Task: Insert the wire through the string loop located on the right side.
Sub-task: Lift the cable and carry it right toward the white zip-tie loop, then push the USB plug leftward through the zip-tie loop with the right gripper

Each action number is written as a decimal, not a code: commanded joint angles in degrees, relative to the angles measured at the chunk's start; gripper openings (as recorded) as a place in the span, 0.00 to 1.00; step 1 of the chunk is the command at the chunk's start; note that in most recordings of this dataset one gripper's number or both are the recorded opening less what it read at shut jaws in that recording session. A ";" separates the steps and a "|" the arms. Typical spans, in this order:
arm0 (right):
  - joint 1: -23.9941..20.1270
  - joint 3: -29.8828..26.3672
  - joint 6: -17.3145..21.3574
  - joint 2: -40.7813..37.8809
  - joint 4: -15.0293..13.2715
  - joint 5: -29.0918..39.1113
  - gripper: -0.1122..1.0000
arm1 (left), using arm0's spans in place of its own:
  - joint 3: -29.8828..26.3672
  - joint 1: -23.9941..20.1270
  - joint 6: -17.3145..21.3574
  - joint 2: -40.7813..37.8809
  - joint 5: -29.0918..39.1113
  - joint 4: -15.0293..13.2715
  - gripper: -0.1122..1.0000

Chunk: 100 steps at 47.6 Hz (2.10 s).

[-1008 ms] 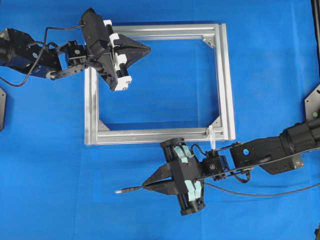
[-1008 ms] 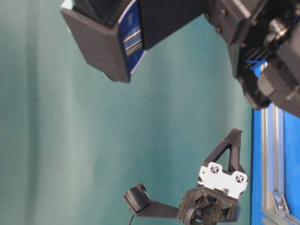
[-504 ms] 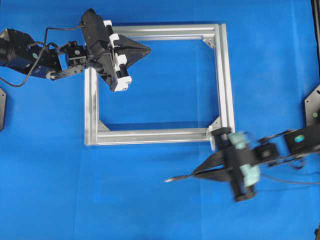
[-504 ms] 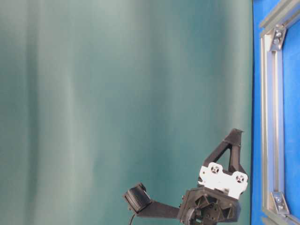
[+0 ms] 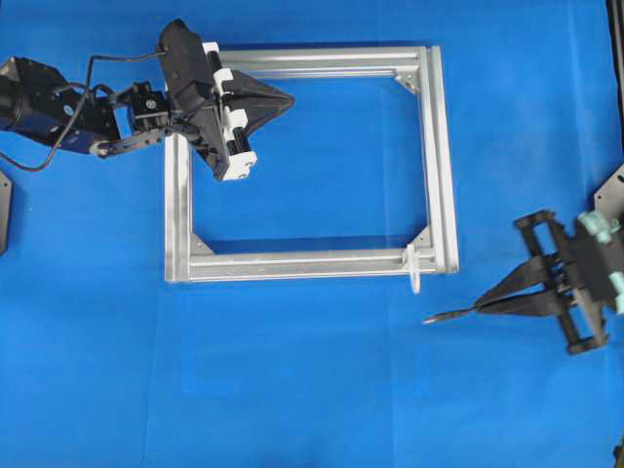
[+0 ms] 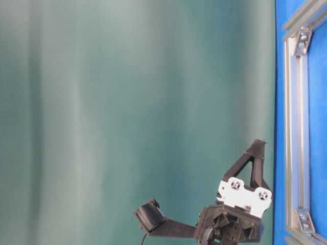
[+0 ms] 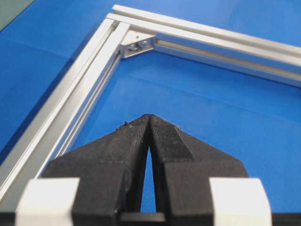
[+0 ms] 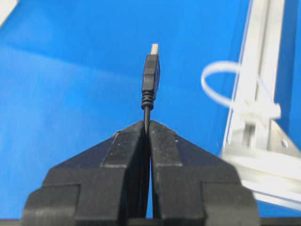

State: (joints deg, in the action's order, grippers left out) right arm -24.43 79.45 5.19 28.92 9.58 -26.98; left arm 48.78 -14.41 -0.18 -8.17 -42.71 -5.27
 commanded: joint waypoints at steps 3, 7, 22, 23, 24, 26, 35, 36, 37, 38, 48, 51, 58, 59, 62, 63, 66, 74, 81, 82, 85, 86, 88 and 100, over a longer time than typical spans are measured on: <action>-0.18 2.02 -0.53 4.48 -0.09 0.62 0.07 | -0.79 0.53 0.18 1.58 -0.26 0.18 0.10; 0.00 2.99 -1.41 5.80 -0.09 0.62 0.07 | -0.88 0.79 0.18 1.49 -0.26 0.18 0.10; 1.58 2.90 -2.20 3.60 -0.09 0.00 0.07 | -0.97 0.88 0.09 1.49 -0.26 0.18 0.10; 1.93 2.81 -2.20 3.25 0.00 -0.18 0.07 | -0.97 0.88 0.09 1.49 -0.26 0.18 0.10; 2.20 2.90 -2.20 2.99 0.00 -0.35 0.07 | -0.97 0.88 0.09 1.49 -0.26 0.18 0.10; 2.99 2.81 -2.20 2.55 0.09 -0.62 0.07 | -0.97 0.88 0.09 1.49 -0.26 0.18 0.10; 7.56 2.55 -2.20 0.70 0.09 -1.93 0.07 | -0.97 0.88 0.09 1.49 -0.26 0.18 0.10; 7.91 2.55 -2.20 0.62 0.09 -2.11 0.07 | -0.97 0.88 0.09 1.49 -0.26 0.18 0.10; 8.26 2.55 -2.20 0.44 0.18 -2.11 0.07 | -0.88 0.88 0.09 1.49 -0.26 0.18 0.10; 8.53 2.55 -2.20 0.44 0.18 -2.20 0.07 | -0.97 0.97 0.09 1.49 -0.26 0.18 0.10; 9.23 2.46 -2.20 0.18 0.18 -2.20 0.07 | -0.88 1.05 0.09 1.49 -0.26 0.18 0.10; 9.32 2.46 -2.20 0.00 0.18 -2.20 0.07 | -0.97 1.14 0.09 1.49 -0.26 0.18 0.10; 9.23 2.46 -2.20 -0.26 0.18 -2.20 0.07 | -0.97 1.05 0.09 1.49 -0.26 0.18 0.10; 9.23 2.37 -2.20 -0.26 0.18 -2.20 0.07 | -0.97 1.05 0.09 1.49 -0.26 0.18 0.10; 9.23 2.37 -2.20 -0.53 0.09 -2.20 0.07 | -0.97 1.05 0.09 1.49 -0.26 0.18 0.10; 9.32 2.37 -2.20 -0.53 0.18 -2.20 0.07 | -0.97 1.05 0.09 1.49 -0.26 0.18 0.10; 9.32 2.37 -2.20 -0.62 0.09 -2.20 0.07 | -0.97 1.05 0.09 1.49 -0.26 0.18 0.10; 9.32 2.29 -2.20 -0.70 0.18 -2.37 0.07 | -0.97 1.05 0.09 1.49 -0.26 0.18 0.10; 9.32 2.29 -2.20 -0.70 0.18 -2.37 0.07 | -0.97 1.05 0.09 1.49 -0.26 0.18 0.10; 9.32 2.29 -2.20 -0.62 0.18 -2.37 0.07 | -0.97 1.14 0.09 1.49 -0.26 0.18 0.10; 9.32 2.29 -2.20 -0.70 0.18 -2.37 0.07 | -1.05 1.05 0.09 1.49 -0.26 0.18 0.10; 9.32 2.29 -2.20 -0.70 0.18 -2.46 0.07 | -0.97 1.05 0.09 1.49 -0.26 0.18 0.10; 9.32 2.29 -2.20 -0.62 0.18 -2.46 0.07 | -0.97 1.05 0.09 1.49 -0.26 0.18 0.10; 9.32 2.29 -2.20 -0.70 0.09 -2.46 0.07 | -1.05 1.05 0.09 1.49 -0.26 0.18 0.10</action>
State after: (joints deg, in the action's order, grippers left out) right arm -15.21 82.79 3.08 28.21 9.67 -28.92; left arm 48.78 -13.54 -0.09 -8.09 -42.71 -5.27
